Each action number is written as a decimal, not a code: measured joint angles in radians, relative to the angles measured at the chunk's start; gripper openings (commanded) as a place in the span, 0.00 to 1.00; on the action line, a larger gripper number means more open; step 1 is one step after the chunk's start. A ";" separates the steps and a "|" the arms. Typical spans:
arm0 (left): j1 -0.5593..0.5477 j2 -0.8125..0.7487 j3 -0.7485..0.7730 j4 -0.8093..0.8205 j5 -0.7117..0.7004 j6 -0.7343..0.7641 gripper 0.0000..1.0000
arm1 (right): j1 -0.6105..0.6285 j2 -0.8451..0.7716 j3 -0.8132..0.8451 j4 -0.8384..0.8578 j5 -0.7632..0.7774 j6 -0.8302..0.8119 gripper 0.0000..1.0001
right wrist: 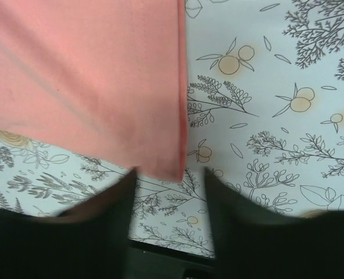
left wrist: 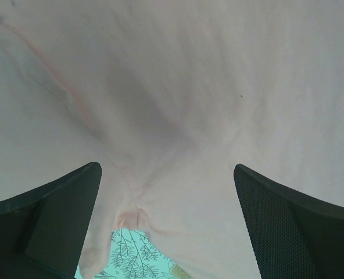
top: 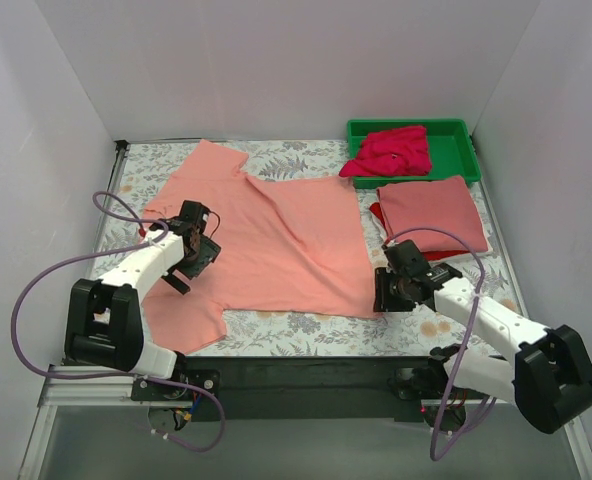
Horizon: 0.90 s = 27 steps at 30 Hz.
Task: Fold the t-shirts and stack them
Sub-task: Flatten the tshirt out
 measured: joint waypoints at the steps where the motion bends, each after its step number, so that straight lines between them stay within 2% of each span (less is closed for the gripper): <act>1: 0.003 0.004 0.005 -0.009 -0.004 -0.003 0.98 | 0.000 -0.023 0.000 -0.012 0.000 -0.001 0.98; 6: 0.022 0.055 0.084 -0.037 -0.013 0.006 0.98 | 0.000 -0.047 0.068 -0.051 -0.006 -0.029 0.98; 11: 0.072 0.137 0.239 -0.022 0.013 0.073 0.98 | 0.000 0.068 0.304 -0.022 -0.036 -0.085 0.98; 16: 0.151 0.282 0.425 0.033 0.068 0.178 0.98 | 0.000 0.349 0.588 0.075 -0.064 -0.152 0.98; 21: 0.165 0.467 0.581 0.087 0.117 0.268 0.98 | 0.000 0.738 0.920 0.146 -0.067 -0.210 0.98; 27: 0.187 0.690 0.715 0.078 0.127 0.333 0.98 | -0.001 1.074 1.217 0.120 -0.060 -0.262 0.98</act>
